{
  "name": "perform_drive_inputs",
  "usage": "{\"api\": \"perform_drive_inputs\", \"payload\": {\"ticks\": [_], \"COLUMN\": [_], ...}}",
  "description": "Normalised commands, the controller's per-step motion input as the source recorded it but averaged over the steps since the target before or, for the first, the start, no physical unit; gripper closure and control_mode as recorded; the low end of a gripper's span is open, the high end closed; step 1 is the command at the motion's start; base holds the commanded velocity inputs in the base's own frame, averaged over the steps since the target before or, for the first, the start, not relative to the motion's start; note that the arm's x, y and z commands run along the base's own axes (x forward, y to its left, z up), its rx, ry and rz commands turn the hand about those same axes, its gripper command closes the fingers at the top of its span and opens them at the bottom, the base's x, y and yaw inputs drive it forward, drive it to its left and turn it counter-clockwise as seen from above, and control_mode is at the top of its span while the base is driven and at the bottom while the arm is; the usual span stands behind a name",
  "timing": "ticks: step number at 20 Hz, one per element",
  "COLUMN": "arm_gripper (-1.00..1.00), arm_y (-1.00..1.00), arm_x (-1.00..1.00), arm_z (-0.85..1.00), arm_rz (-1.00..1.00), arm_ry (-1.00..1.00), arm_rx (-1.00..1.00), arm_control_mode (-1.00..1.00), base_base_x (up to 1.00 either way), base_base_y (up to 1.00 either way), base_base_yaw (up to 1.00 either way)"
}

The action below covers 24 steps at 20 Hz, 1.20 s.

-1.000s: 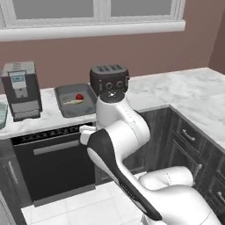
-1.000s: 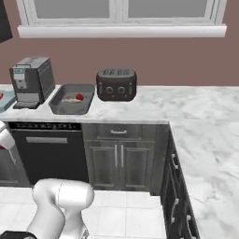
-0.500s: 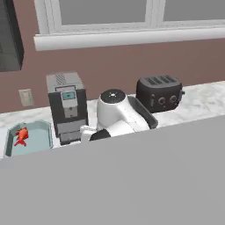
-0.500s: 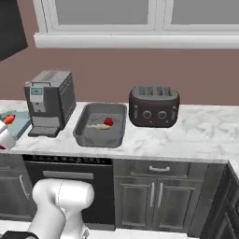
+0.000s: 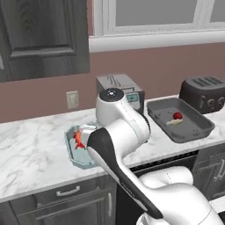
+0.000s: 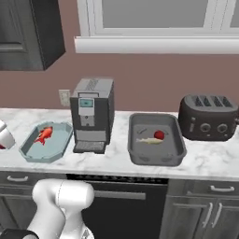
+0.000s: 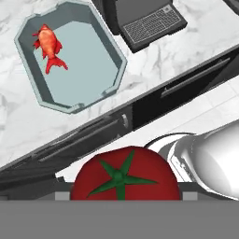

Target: Place one tomato and one fish in each tupperware on the nearby counter, to pack two identical lunches.

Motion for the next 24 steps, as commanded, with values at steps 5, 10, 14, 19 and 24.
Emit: {"api": "perform_drive_inputs", "payload": {"ticks": [5, 10, 14, 19, 24], "arm_gripper": [1.00, 1.00, 1.00, 1.00, 1.00], "arm_y": [0.00, -0.22, -0.27, -0.29, -0.22], "arm_x": [0.00, 0.40, 1.00, 1.00, 0.71], "arm_z": [0.00, -0.13, -0.57, -0.48, -0.80], "arm_rz": [0.00, 0.00, 0.02, -0.01, 0.00], "arm_ry": [0.00, 0.02, 0.03, 0.10, 0.12], "arm_rx": [0.00, 0.00, 0.00, -0.05, -0.05], "arm_control_mode": [1.00, -1.00, -1.00, -1.00, -1.00], "base_base_x": [0.66, 0.60, 0.00, 0.00, 0.00], "base_base_y": [0.45, -0.21, 0.00, 0.00, 0.00], "base_base_yaw": [-0.10, -0.01, 0.00, 0.00, 0.00]}}
